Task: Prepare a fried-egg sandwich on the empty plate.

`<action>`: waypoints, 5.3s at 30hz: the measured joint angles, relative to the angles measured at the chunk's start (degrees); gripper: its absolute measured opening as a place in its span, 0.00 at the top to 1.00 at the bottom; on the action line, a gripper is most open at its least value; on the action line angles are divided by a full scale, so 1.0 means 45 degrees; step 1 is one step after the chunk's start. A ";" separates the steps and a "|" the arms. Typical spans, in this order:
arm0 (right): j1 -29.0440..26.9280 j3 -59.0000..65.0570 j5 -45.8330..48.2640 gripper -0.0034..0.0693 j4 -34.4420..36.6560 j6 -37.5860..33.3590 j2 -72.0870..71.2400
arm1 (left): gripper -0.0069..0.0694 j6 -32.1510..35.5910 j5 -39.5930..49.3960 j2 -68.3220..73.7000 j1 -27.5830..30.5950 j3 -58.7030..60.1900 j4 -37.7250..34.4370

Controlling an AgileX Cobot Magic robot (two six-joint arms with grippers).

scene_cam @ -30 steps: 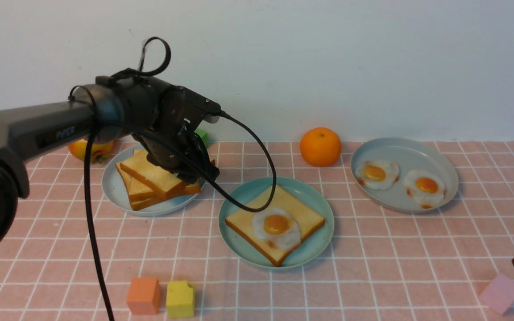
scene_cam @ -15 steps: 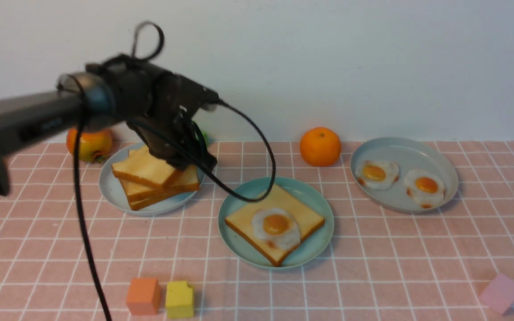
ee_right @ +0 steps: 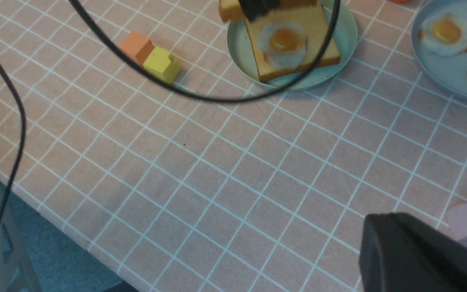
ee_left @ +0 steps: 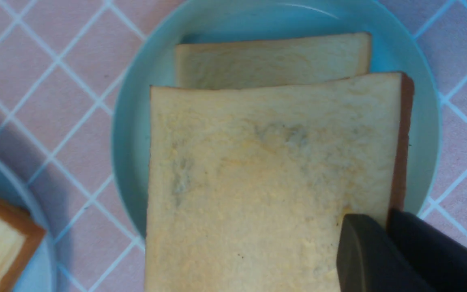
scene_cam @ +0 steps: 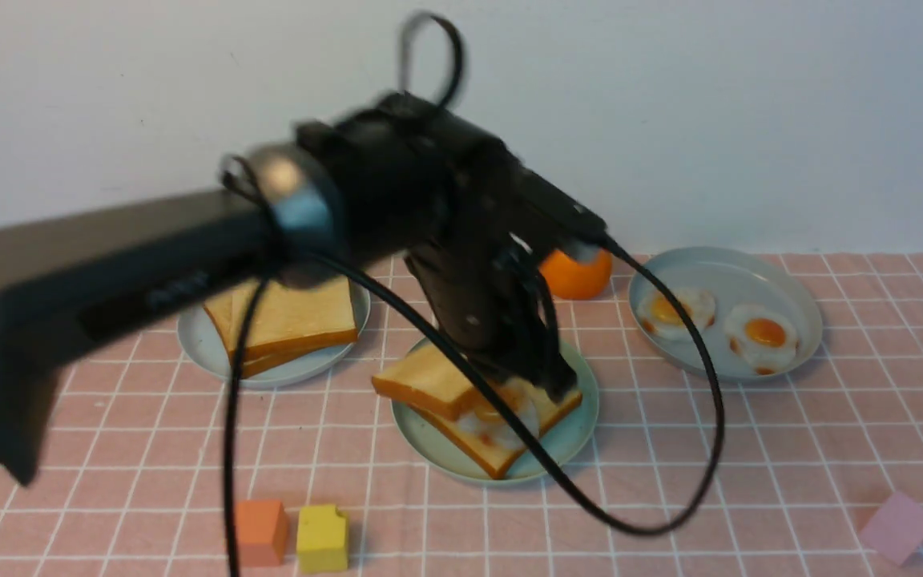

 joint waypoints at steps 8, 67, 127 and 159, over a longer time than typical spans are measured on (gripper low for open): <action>0.0000 0.0000 0.0233 0.90 0.0233 0.0280 -0.0348 | 0.81 -0.0781 -0.1219 0.0906 -0.0380 0.0000 0.1081; 0.0000 0.0000 0.0233 0.84 0.0583 0.0324 -0.0634 | 0.89 -0.1553 -0.8672 -2.1230 -0.0549 1.6512 -0.4292; -1.1418 1.3778 -1.0741 0.96 0.3232 -0.4005 -0.7742 | 0.89 -0.1553 -0.6287 -2.3198 -0.0549 1.8178 -0.4447; -1.1418 1.3778 -1.0741 0.93 0.3256 -0.3996 -0.7742 | 0.89 -0.4036 -0.6535 -2.5419 0.9123 2.1731 -0.2410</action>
